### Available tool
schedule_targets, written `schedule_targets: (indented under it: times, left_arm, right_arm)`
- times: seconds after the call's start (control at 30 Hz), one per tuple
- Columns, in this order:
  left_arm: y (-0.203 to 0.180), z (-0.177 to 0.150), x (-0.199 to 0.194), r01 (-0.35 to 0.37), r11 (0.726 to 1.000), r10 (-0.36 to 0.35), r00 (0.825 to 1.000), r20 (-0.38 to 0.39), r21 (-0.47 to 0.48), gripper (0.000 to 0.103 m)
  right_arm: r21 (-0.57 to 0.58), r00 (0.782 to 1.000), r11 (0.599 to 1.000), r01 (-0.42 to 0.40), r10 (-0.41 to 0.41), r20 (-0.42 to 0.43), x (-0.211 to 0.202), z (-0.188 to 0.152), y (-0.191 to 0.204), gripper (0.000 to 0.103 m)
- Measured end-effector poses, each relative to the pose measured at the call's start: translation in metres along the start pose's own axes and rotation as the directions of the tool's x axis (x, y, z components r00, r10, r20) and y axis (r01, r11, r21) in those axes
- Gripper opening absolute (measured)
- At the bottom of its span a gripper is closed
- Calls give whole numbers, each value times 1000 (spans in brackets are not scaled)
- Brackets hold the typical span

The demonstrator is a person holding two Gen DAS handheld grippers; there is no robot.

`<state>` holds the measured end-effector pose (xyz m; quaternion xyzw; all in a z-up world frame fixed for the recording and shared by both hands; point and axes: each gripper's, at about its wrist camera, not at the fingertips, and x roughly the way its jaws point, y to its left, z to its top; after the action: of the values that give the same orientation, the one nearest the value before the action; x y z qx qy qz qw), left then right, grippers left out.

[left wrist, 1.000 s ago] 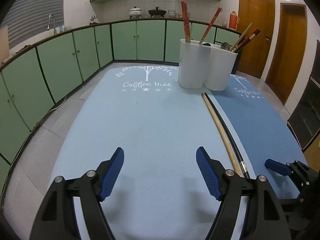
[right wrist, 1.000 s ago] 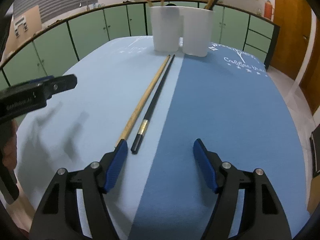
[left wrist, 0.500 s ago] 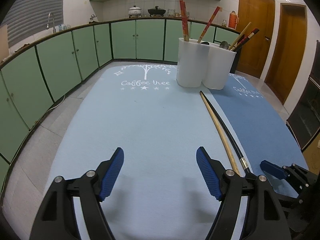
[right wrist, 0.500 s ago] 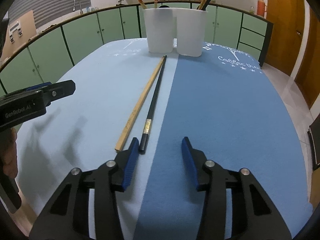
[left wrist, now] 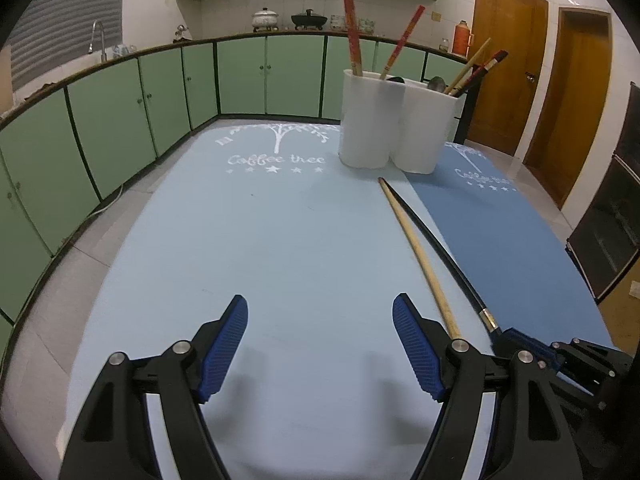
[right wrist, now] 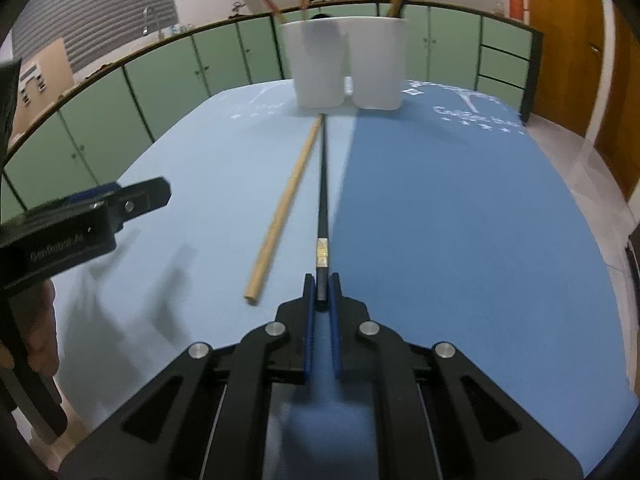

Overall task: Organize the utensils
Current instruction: 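Grasp the black chopstick with the right tool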

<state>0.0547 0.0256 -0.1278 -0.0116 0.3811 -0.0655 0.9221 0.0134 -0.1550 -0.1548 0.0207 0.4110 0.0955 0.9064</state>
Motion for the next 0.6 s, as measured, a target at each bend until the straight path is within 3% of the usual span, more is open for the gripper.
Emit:
schedule_targets:
  times: [0.37,0.6]
  left_arm:
    - [-43,-14,2,64,998,-64,998,-20,20,73]
    - [-65,-22,11,61,998,-60,997,-38,21,63]
  right_arm:
    - [153,998,986,62,-64,7,-11,-2,-52,6]
    - [167,998,985,53,-57,16,-13,1,-59,6]
